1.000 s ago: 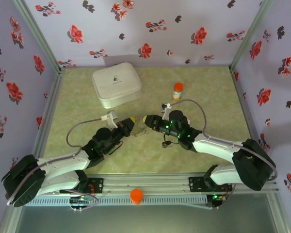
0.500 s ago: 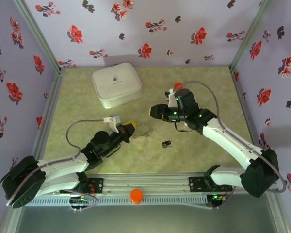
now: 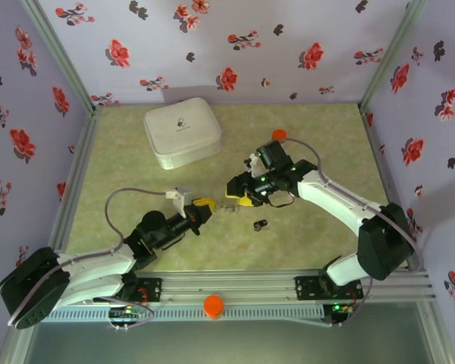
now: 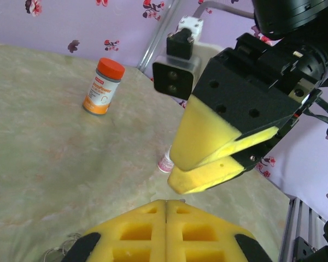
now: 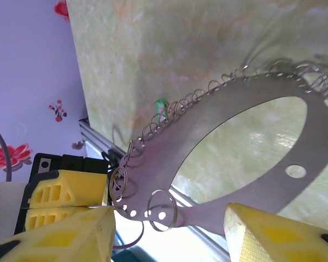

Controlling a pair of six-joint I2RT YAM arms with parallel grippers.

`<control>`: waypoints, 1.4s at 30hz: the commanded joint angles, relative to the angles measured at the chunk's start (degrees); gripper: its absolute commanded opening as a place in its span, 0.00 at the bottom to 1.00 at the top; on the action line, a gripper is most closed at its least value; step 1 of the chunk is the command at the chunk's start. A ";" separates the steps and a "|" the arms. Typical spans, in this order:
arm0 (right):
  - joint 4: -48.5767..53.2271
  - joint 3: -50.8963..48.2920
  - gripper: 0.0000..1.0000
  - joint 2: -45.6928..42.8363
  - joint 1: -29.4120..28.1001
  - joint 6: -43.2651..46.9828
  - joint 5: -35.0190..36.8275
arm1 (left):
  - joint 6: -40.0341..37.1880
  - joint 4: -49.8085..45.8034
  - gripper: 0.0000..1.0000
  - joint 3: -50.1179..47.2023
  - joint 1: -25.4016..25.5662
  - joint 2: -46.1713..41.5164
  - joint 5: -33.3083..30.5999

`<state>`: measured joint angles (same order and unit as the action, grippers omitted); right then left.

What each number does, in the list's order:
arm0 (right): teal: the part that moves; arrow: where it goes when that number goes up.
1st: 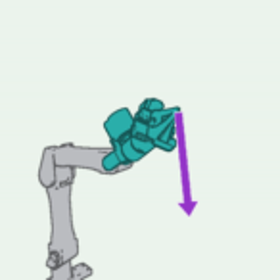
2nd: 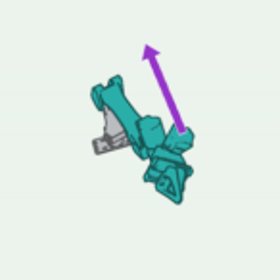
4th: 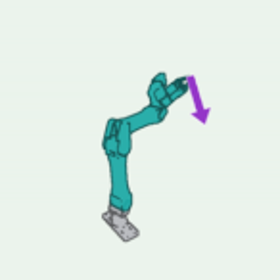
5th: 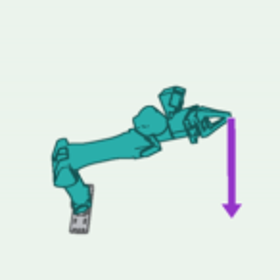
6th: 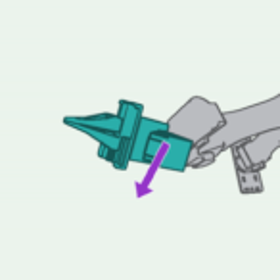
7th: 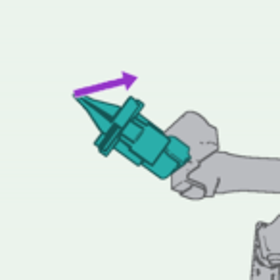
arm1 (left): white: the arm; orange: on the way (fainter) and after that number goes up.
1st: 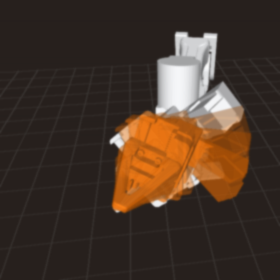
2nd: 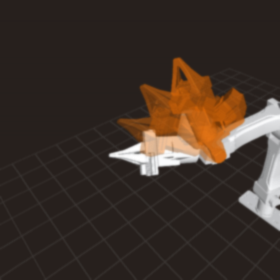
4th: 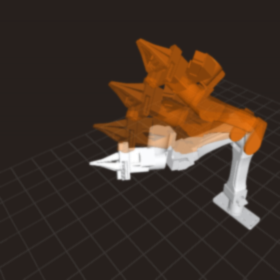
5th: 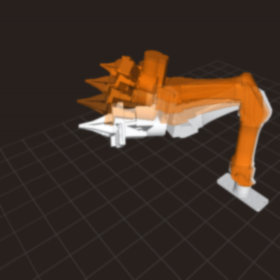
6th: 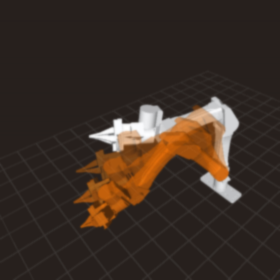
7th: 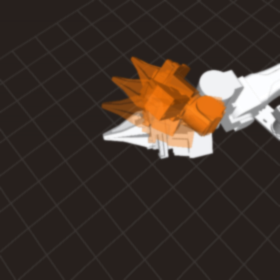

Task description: Put the keys on the keyring

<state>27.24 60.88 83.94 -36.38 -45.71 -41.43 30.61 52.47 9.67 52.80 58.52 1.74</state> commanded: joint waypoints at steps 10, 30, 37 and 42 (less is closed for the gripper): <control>-7.46 -1.74 0.40 3.54 -2.59 -4.11 -6.55 | -1.87 0.81 0.00 0.09 0.37 -0.72 0.64; -7.78 -2.79 0.00 -0.35 -2.64 1.10 -2.10 | -0.30 -1.20 0.16 -1.57 0.38 -2.74 -1.74; -8.90 0.37 0.00 -6.73 -2.64 16.99 7.75 | -4.27 -20.12 0.64 -1.80 0.19 -21.39 -4.38; -14.91 -1.98 0.00 -8.88 -3.50 27.75 8.78 | -13.11 -36.03 0.66 5.08 -1.75 -29.47 -6.97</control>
<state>16.71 59.09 76.42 -39.09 -28.03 -34.79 24.40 27.70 10.28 52.36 30.59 -2.57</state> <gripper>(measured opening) 0.048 0.670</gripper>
